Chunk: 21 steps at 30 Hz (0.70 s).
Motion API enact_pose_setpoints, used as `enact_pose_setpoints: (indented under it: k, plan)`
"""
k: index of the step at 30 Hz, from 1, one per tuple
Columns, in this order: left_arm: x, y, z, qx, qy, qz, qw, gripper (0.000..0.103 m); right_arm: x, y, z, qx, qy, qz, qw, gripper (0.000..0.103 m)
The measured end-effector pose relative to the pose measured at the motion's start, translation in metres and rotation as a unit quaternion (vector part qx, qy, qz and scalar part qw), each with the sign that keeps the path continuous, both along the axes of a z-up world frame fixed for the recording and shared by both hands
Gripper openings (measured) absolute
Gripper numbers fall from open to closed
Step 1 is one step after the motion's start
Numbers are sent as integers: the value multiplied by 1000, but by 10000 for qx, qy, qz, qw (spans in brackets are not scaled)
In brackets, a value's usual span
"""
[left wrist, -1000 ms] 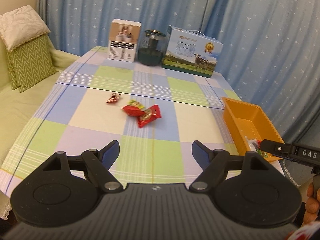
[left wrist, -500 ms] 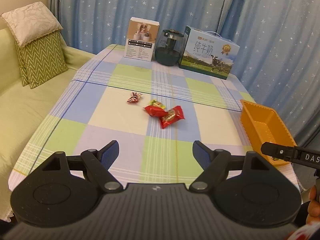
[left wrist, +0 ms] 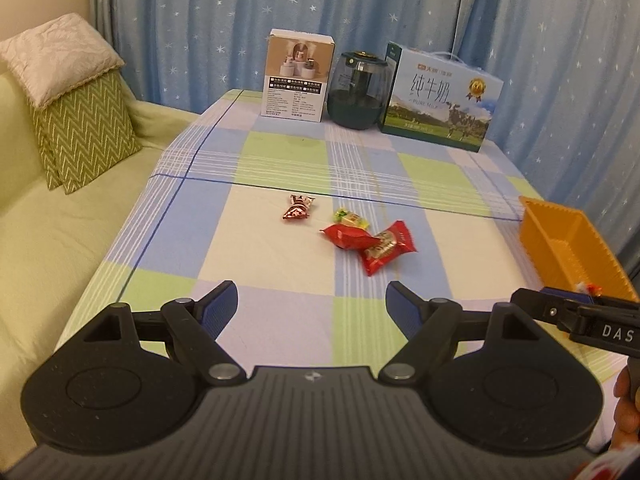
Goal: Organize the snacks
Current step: 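Grasp the red wrapped candy with the right tool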
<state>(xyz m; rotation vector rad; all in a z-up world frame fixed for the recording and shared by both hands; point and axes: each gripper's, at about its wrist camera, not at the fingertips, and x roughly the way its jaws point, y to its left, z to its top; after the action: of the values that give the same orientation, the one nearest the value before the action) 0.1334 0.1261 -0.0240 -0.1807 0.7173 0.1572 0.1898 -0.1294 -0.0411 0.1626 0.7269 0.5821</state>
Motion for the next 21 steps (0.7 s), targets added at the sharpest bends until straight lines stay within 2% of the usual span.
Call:
enact_pose_setpoints:
  k: [12, 21]
  plan:
    - [62, 26, -31, 219, 107, -116, 9996, 79, 55, 37, -44, 57, 27, 324, 9995, 58]
    - [98, 34, -48, 23, 186, -175, 9997, 79, 89, 59, -65, 205, 74, 434, 9988, 57]
